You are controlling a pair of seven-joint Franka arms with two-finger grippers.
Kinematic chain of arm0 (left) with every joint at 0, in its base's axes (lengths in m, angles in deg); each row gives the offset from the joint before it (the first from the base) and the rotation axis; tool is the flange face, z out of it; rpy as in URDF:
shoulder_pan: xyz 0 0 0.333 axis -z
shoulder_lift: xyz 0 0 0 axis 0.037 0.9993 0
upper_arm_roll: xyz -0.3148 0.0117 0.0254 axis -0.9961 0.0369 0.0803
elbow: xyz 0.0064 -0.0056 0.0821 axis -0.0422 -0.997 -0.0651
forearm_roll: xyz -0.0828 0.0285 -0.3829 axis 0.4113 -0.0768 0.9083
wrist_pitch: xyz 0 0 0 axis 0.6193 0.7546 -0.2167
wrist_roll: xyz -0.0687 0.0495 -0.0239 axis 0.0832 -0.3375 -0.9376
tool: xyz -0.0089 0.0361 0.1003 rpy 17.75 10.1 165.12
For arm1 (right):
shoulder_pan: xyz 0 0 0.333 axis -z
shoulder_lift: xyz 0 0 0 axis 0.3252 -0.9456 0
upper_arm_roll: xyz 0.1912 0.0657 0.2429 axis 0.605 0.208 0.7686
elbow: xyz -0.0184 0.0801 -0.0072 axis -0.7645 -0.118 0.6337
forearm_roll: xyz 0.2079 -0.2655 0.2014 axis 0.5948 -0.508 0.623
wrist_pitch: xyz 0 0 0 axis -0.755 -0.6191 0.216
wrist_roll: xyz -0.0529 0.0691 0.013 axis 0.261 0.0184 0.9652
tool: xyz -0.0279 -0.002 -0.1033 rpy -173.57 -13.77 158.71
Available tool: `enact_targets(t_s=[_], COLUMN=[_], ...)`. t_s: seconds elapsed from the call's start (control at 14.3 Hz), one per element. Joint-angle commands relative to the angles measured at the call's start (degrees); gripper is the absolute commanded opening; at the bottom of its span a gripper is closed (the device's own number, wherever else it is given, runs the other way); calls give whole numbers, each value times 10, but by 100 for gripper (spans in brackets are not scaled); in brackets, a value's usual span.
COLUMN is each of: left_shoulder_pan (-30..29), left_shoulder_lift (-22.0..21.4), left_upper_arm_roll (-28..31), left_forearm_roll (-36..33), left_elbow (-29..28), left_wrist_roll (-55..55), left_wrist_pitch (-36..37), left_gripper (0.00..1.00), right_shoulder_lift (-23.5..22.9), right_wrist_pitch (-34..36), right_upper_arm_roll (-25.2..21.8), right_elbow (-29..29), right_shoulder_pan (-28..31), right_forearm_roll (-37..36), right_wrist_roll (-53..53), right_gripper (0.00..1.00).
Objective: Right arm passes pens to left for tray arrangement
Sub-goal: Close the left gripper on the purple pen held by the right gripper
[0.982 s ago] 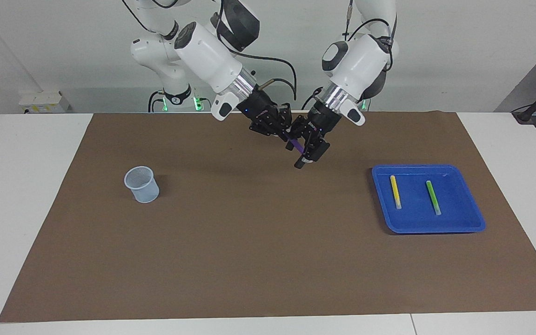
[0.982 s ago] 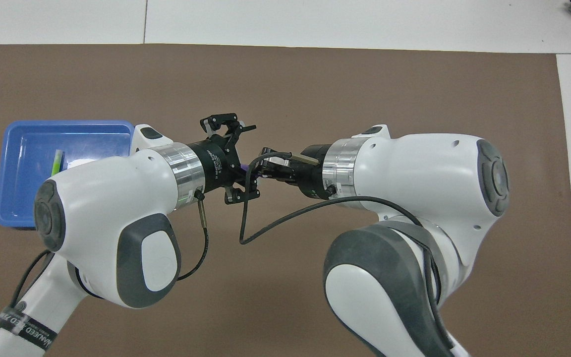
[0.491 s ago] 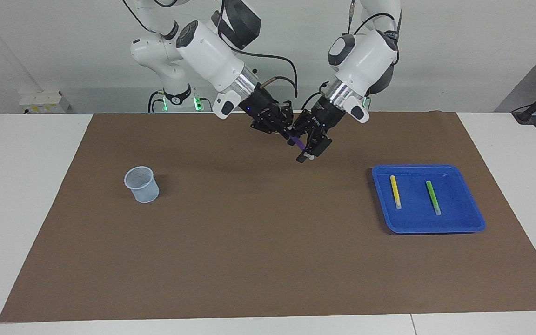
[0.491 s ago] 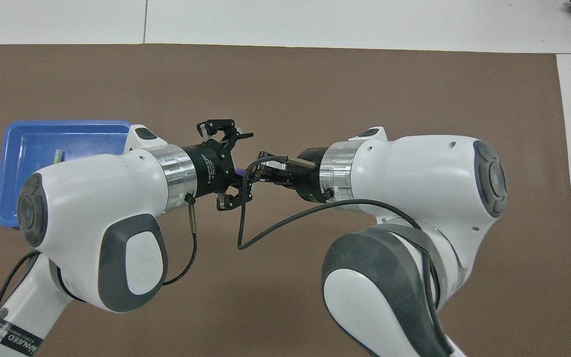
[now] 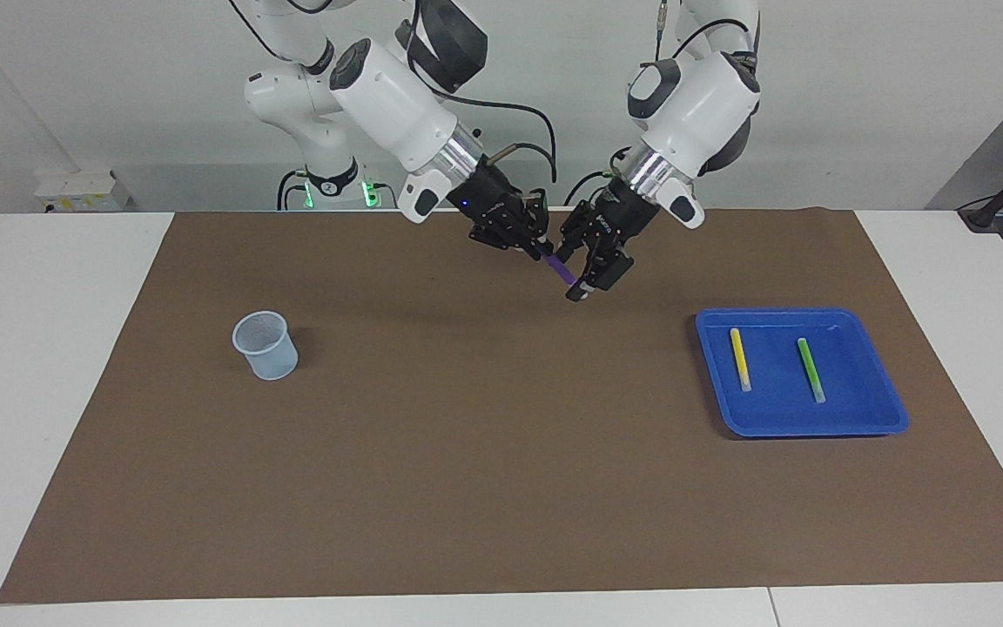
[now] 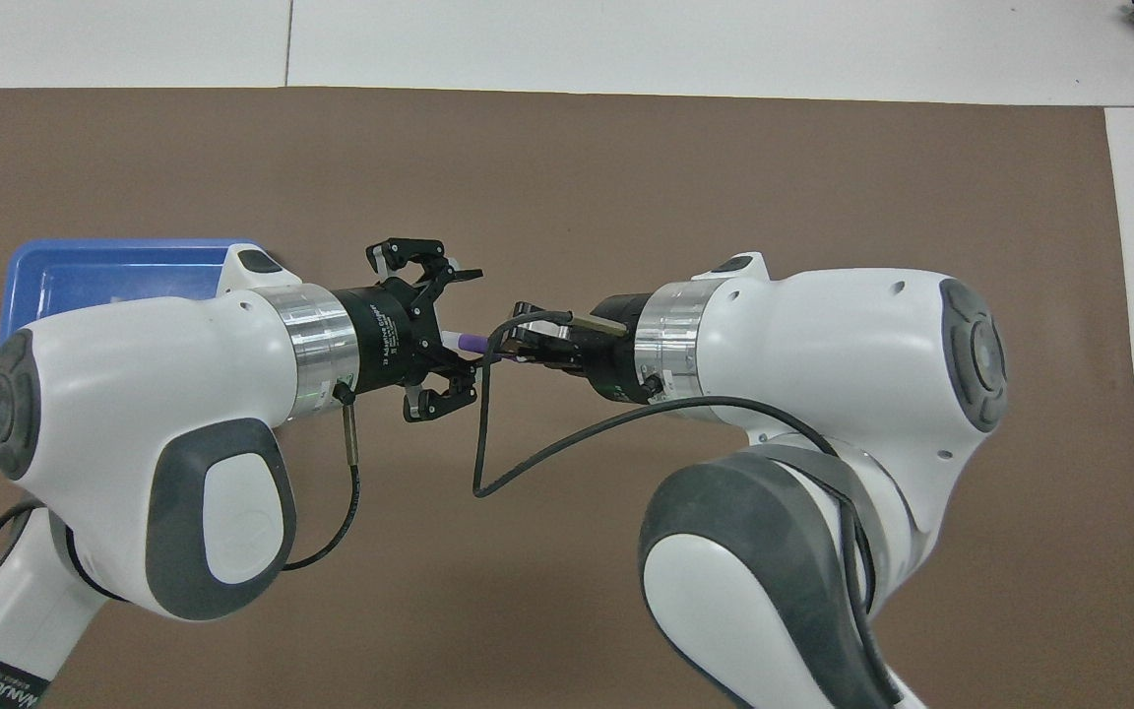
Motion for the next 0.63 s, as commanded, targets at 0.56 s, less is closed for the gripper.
enact_targets(t_s=[0.56], left_shoulder_pan=[-5], left_shoulder_lift=[-19], left_upper_arm_roll=[1], left_forearm_roll=[9], left_elbow=[-12], left_wrist_roll=[-24], left_wrist_pitch=[5], left_gripper=[0], right_shoulder_lift=[12], right_wrist_pitch=[11], right_upper_arm_roll=[2], right_elbow=[12], right_shoulder_pan=[4], right_forearm_roll=[14], right_wrist_roll=[15], right_gripper=[0])
